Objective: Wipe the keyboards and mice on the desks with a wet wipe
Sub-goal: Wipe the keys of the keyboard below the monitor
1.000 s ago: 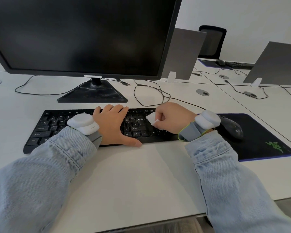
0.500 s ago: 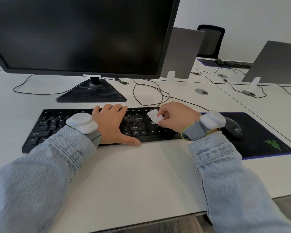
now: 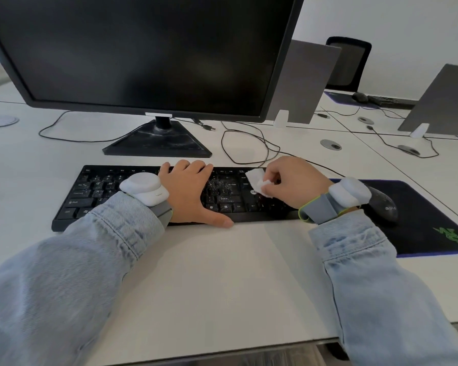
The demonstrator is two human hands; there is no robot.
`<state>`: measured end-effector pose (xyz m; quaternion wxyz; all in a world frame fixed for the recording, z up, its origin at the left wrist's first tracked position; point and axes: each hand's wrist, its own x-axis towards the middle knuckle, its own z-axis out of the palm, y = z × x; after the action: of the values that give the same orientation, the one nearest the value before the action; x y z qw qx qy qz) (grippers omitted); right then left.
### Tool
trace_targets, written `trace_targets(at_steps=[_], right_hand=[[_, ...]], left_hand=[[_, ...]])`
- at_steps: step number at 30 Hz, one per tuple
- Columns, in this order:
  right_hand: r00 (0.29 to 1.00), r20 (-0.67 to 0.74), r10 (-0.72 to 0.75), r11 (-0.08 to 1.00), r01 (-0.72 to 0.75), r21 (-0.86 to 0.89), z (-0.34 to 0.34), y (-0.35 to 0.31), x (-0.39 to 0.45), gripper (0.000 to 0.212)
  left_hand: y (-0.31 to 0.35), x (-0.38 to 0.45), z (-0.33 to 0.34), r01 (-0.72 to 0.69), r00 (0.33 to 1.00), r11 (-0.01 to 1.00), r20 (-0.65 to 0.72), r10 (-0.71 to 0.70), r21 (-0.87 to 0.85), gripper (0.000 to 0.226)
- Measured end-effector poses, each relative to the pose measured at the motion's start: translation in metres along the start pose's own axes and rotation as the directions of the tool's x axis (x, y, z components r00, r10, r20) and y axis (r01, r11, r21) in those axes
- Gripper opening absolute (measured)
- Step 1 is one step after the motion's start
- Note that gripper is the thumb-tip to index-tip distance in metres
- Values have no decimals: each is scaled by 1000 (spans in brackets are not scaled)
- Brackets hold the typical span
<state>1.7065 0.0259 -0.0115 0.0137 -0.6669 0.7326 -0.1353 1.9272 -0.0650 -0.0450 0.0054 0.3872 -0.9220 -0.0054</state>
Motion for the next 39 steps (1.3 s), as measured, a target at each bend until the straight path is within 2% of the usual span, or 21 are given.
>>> trace_targets(at_steps=[4, 7, 10, 12, 15, 18, 21, 26, 28, 31, 36, 39], right_hand=[[996, 28, -81, 985, 76, 157, -1, -11, -5, 13], [985, 105, -136, 979, 118, 167, 0, -21, -7, 8], [978, 171, -117, 986, 94, 137, 0, -19, -8, 16], [977, 192, -98, 994, 84, 76, -1, -15, -8, 9], [993, 108, -37, 999, 37, 6, -4, -6, -8, 10], [999, 23, -27, 994, 24, 102, -5, -9, -8, 6], [984, 152, -91, 986, 68, 149, -3, -27, -11, 13], [964, 249, -97, 995, 99, 6, -10, -30, -18, 9], [969, 227, -100, 994, 109, -26, -8, -30, -18, 11], [992, 102, -69, 998, 69, 5, -6, -31, -16, 20], [966, 164, -200, 979, 192, 66, -1, -47, -26, 17], [963, 134, -233, 972, 225, 72, 11, -56, -28, 11]], left_hand=[[-1, 0, 0, 0, 1000, 1000, 4, 0, 0, 149], [-1, 0, 0, -8, 1000, 1000, -6, 8, 4, 149], [-2, 1, 1, -8, 1000, 1000, -12, 8, 3, 148], [-2, 1, 1, -9, 1000, 1000, -7, 9, 3, 148], [-2, 1, 2, -8, 1000, 1000, -7, 8, -3, 148], [-2, 1, 2, -11, 1000, 1000, -2, 11, -6, 149], [-3, 2, 2, -11, 1000, 1000, -5, 11, -8, 148], [-3, 2, 3, -14, 1000, 1000, -21, 14, -6, 148], [-3, 2, 4, -11, 1000, 1000, -23, 11, -9, 147], [-3, 2, 3, -8, 1000, 1000, -19, 8, -14, 147], [-2, 1, 5, -4, 999, 1000, -36, 4, -9, 148], [-3, 1, 5, -4, 999, 1000, -45, 3, -19, 151]])
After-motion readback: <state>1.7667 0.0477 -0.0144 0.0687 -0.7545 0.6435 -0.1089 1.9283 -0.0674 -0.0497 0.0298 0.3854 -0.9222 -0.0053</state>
